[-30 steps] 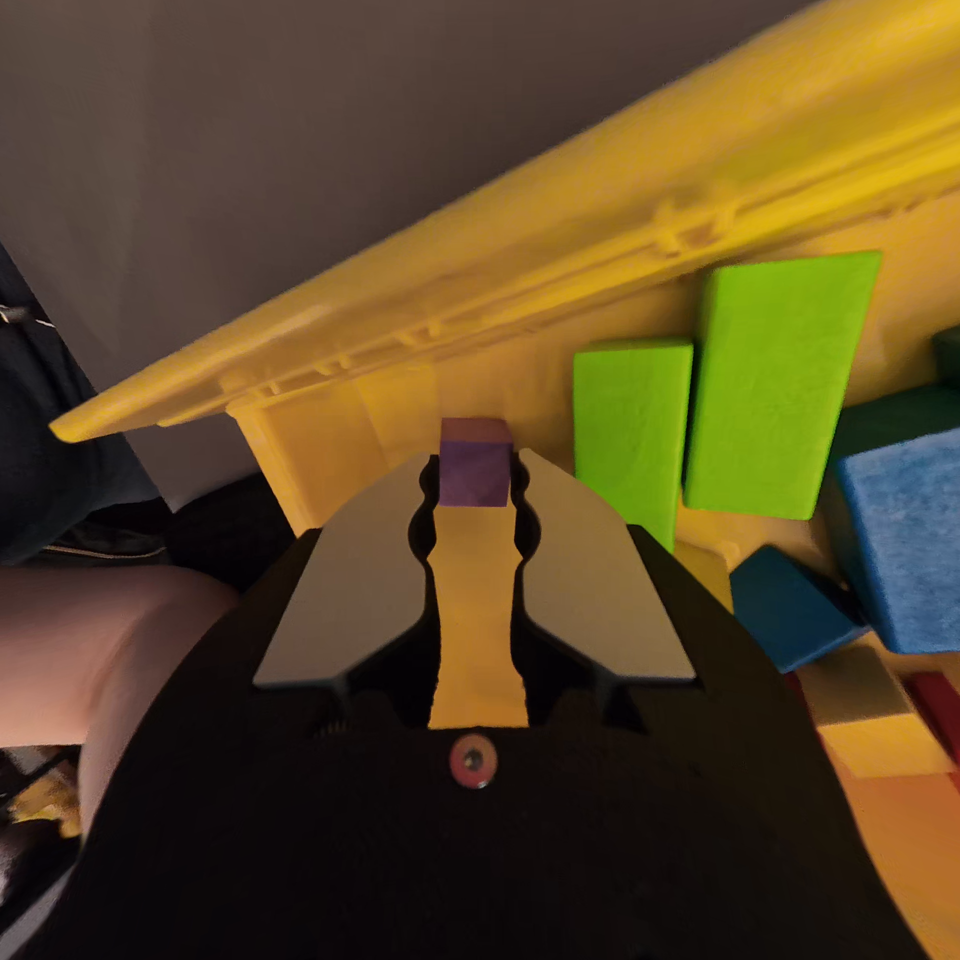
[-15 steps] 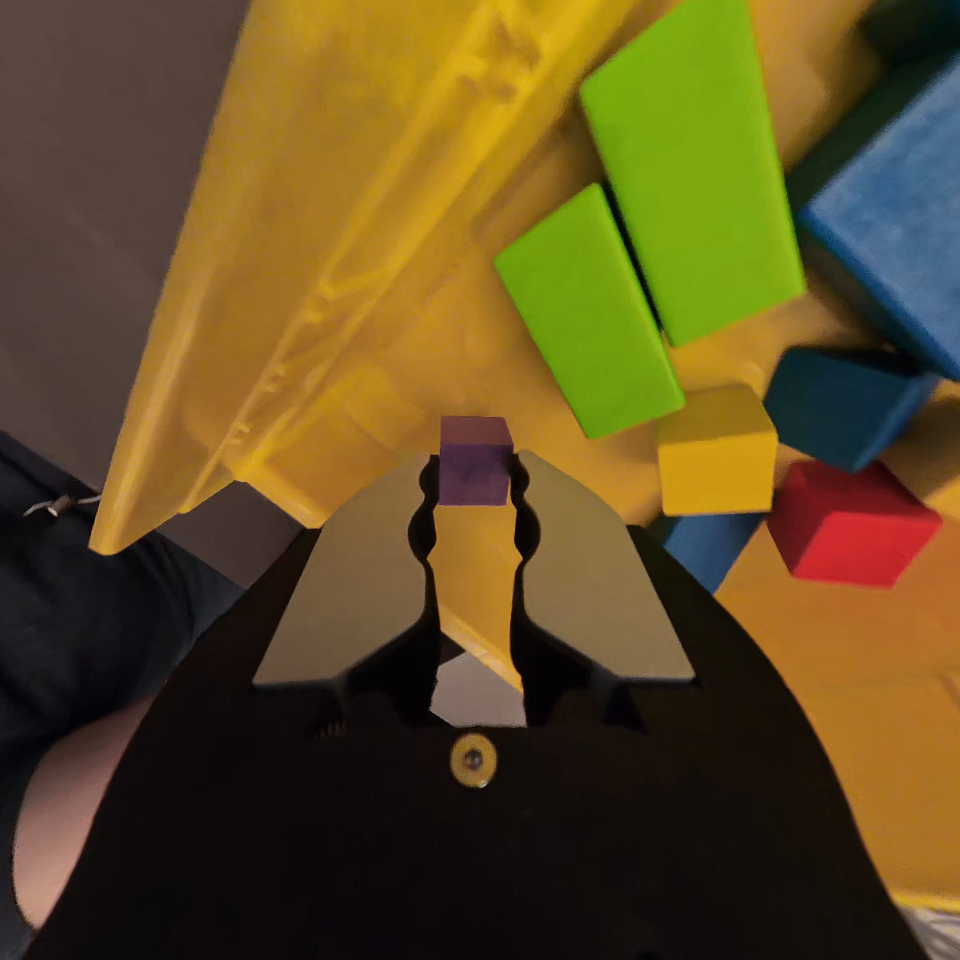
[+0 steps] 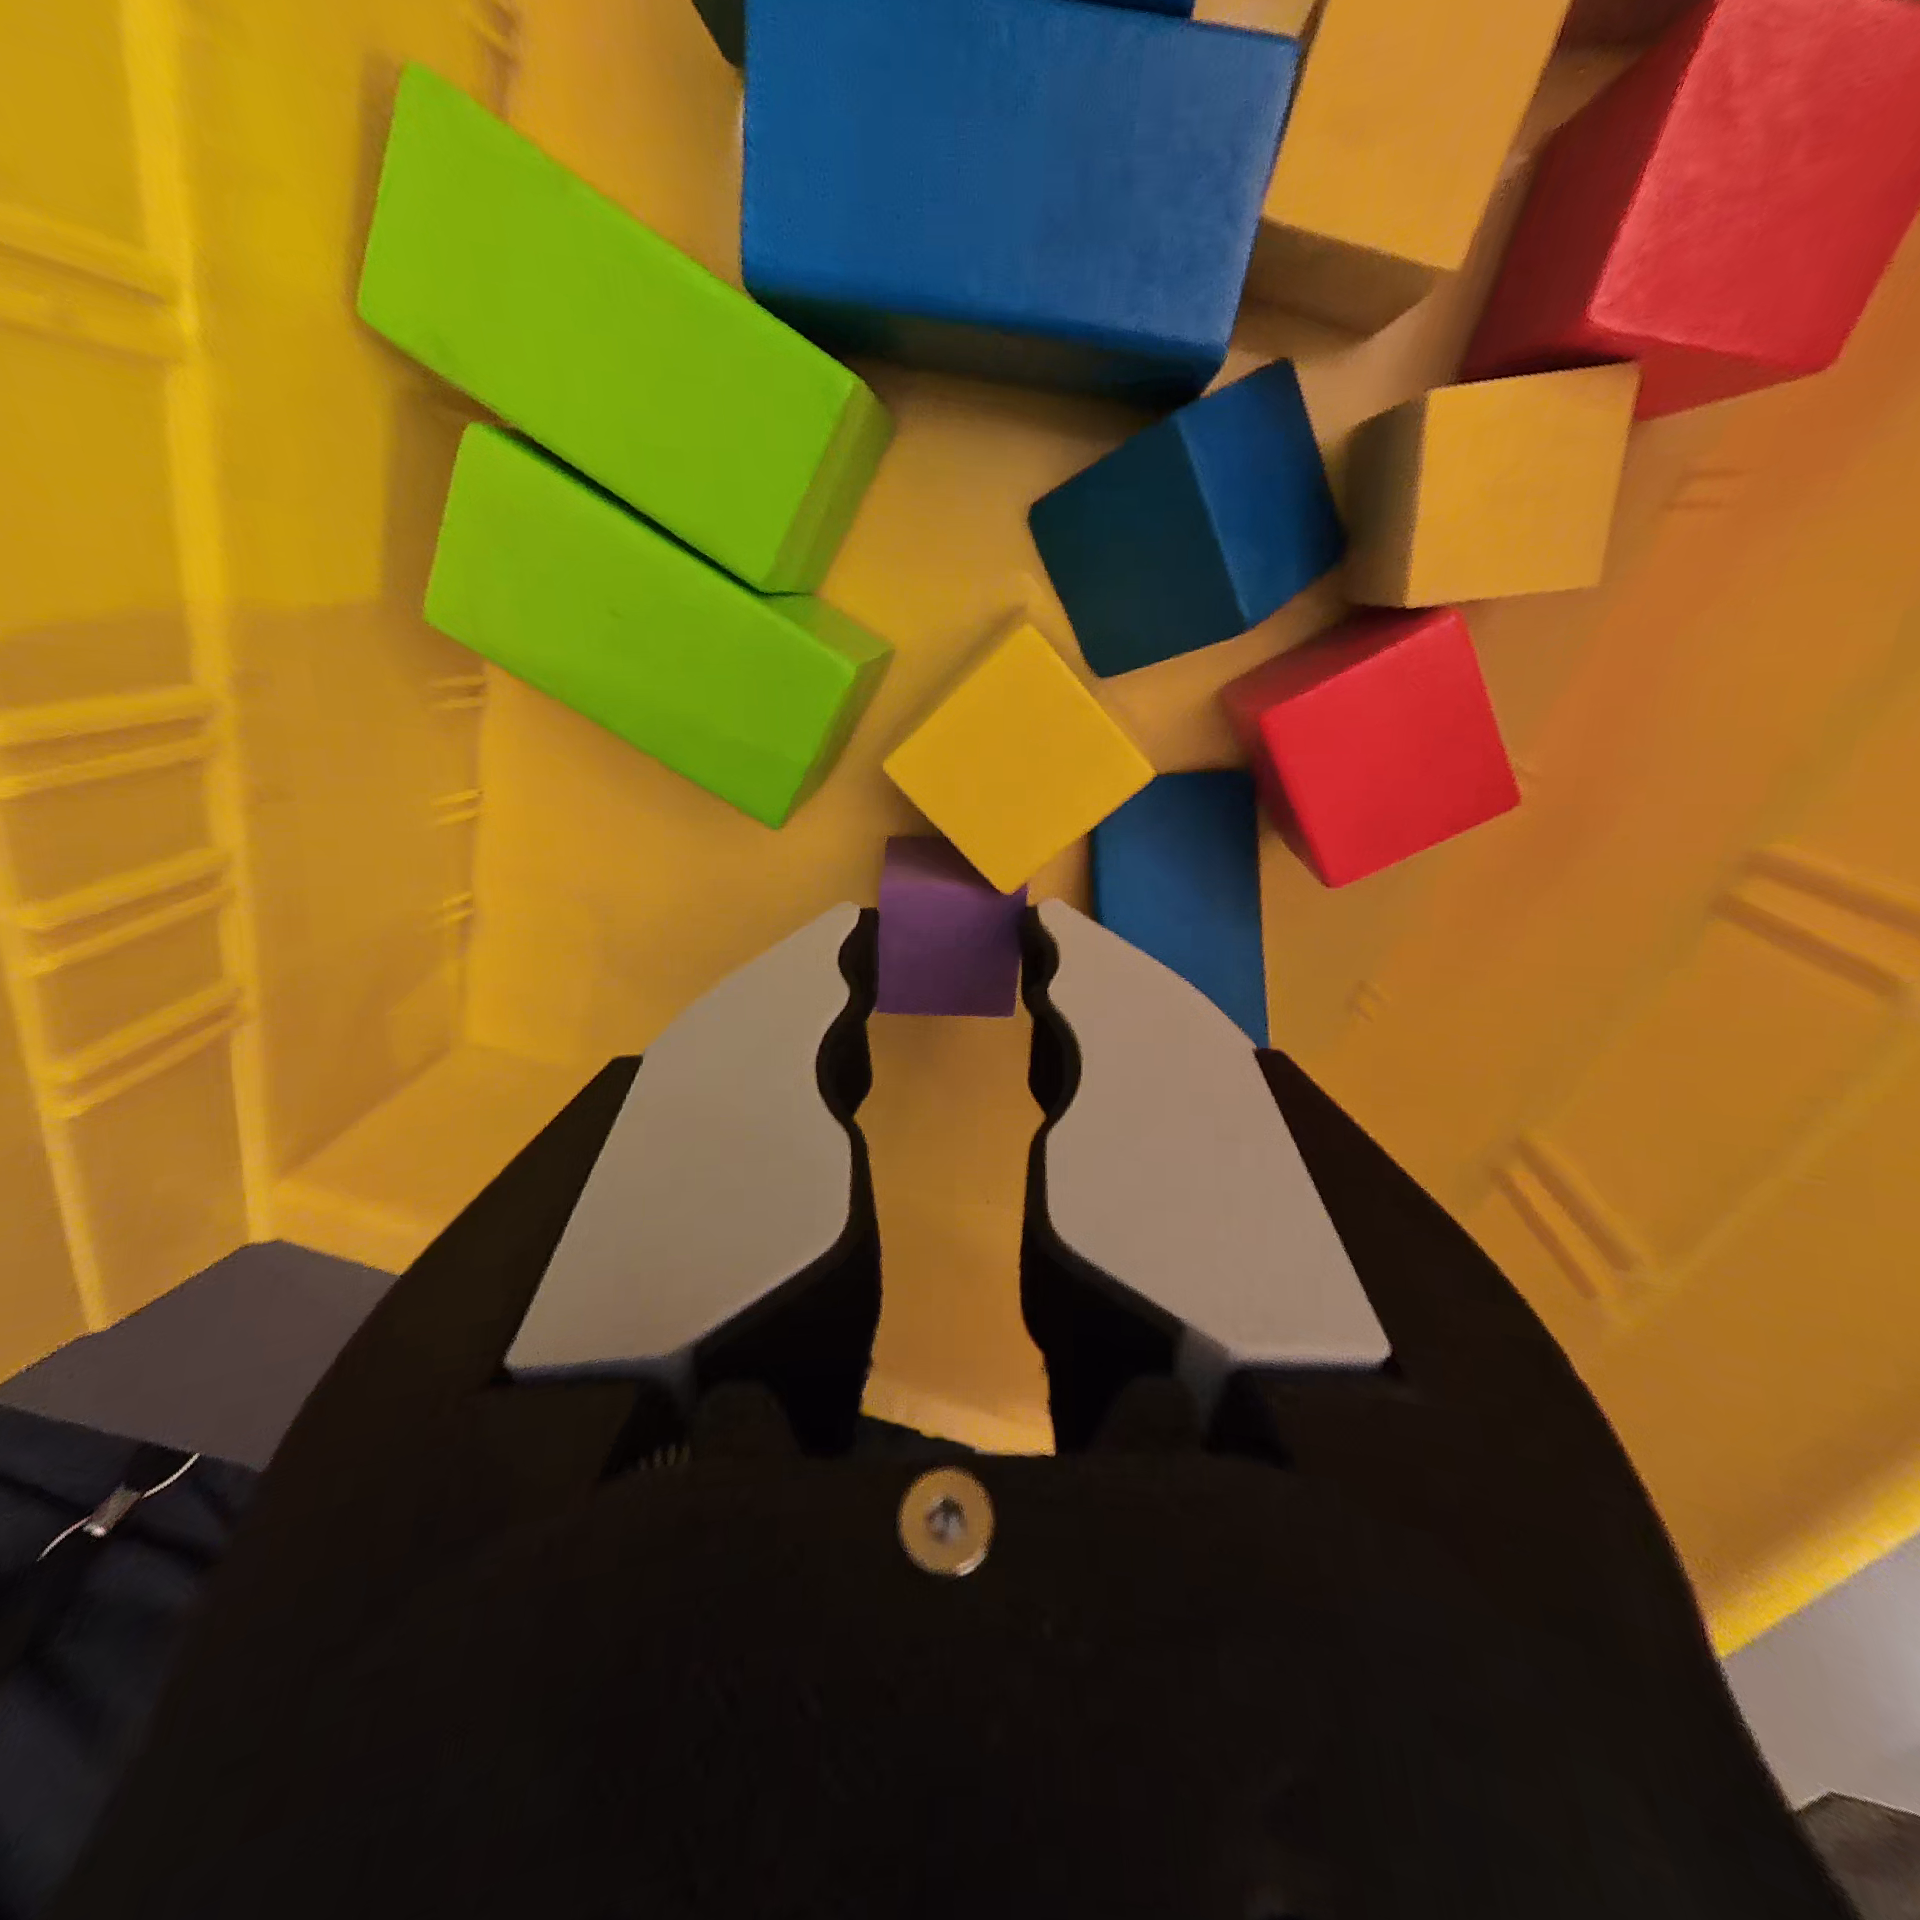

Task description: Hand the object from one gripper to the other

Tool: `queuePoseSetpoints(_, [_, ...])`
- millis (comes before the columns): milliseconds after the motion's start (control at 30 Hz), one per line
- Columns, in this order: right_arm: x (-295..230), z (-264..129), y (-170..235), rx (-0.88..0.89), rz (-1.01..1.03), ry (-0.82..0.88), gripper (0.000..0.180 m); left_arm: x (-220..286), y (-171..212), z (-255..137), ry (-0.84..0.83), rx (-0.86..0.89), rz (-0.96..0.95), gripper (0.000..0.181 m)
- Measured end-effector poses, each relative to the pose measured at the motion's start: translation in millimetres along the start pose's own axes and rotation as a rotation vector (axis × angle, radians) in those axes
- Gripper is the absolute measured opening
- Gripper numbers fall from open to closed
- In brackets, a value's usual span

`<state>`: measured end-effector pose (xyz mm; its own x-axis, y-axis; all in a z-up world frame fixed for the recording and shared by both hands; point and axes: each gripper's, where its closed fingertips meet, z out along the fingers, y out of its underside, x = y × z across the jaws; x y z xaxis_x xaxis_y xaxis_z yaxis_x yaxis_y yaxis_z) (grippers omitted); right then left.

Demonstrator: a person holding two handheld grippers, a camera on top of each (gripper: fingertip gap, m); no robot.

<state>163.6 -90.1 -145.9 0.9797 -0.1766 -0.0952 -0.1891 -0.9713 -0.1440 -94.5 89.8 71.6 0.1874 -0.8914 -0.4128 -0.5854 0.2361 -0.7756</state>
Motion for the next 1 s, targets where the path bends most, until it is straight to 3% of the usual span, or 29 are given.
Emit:
queuePoseSetpoints(167, [1.2,-1.3,-2.8,0.001,-0.033,0.064,0.031,-21.9,22.2,1.5,-0.025,-0.066,-0.061,0.076])
queuePoseSetpoints(367, [1.3,-12.9,-2.4,0.033,-0.067,0.08,0.037,-62.3,77.2,10.2,-0.106,-0.247,-0.128,0.075])
queuePoseSetpoints(733, [-32.9,-135.3,-60.4,0.499,-0.254,0.078,0.037,-89.0,192.4,76.3,-0.118,-0.559,-0.431,0.066])
queuePoseSetpoints(1000, [-64.3,-178.6,-97.7,0.648,-0.328,0.026,0.037,-82.7,221.7,105.8,-0.075,-0.543,-0.757,0.064])
